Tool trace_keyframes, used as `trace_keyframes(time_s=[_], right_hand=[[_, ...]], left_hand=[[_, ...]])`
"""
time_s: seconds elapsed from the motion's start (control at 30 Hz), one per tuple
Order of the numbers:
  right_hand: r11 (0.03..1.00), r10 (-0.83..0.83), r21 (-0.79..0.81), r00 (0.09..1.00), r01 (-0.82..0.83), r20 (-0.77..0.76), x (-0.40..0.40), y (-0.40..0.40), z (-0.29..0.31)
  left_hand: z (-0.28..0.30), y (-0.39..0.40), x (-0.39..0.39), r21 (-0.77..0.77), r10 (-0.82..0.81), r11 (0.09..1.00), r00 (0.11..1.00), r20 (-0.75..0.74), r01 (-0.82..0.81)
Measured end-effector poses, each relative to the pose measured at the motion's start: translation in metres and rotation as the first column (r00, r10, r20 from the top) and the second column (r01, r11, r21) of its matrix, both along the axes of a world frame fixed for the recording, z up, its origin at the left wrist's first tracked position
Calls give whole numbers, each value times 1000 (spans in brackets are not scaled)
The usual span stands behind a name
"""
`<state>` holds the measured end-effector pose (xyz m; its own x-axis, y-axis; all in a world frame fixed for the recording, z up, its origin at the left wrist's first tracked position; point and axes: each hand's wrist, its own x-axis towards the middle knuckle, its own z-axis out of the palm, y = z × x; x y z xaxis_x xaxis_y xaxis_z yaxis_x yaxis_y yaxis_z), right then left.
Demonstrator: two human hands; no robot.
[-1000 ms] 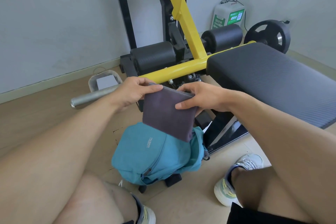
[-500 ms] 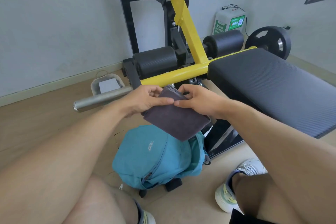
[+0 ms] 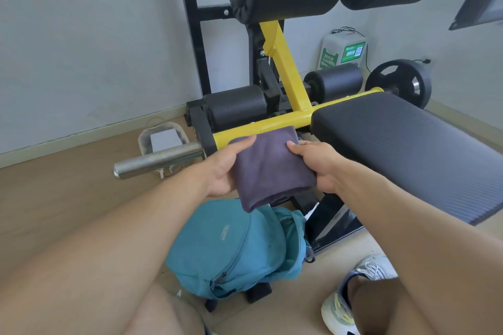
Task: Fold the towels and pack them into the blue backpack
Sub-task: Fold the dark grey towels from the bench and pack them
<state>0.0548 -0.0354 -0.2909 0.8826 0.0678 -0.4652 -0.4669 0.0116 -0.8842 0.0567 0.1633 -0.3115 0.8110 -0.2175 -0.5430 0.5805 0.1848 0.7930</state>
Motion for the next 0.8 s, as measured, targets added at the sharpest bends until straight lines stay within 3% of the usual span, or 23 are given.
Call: trace_keyframes(time_s=[0.13, 0.27, 0.4, 0.57, 0.67, 0.8], right_hand=[[996, -22, -82, 1000, 20, -20, 3, 0, -4], [965, 110, -231, 992, -120, -57, 1, -5, -7], [852, 179, -506, 983, -137, 35, -1, 1, -13], [684, 257, -722, 961, -108, 100, 1, 11, -18], [660, 282, -740, 956, -129, 84, -1, 19, -18], [758, 342, -610, 937, -230, 72, -7, 34, -15]], left_hand=[[-7, 0, -6, 97, -123, 987, 990, -73, 129], [-16, 1, -1, 266, -25, 964, 1000, 16, 19], [-17, -4, -2, 331, -49, 943, 998, 28, 38], [-4, -14, -7, 250, -52, 967, 999, 4, 49], [0, -18, -9, 196, -74, 977, 996, -41, 81], [8, -24, -13, 135, -146, 978, 985, -91, 158]])
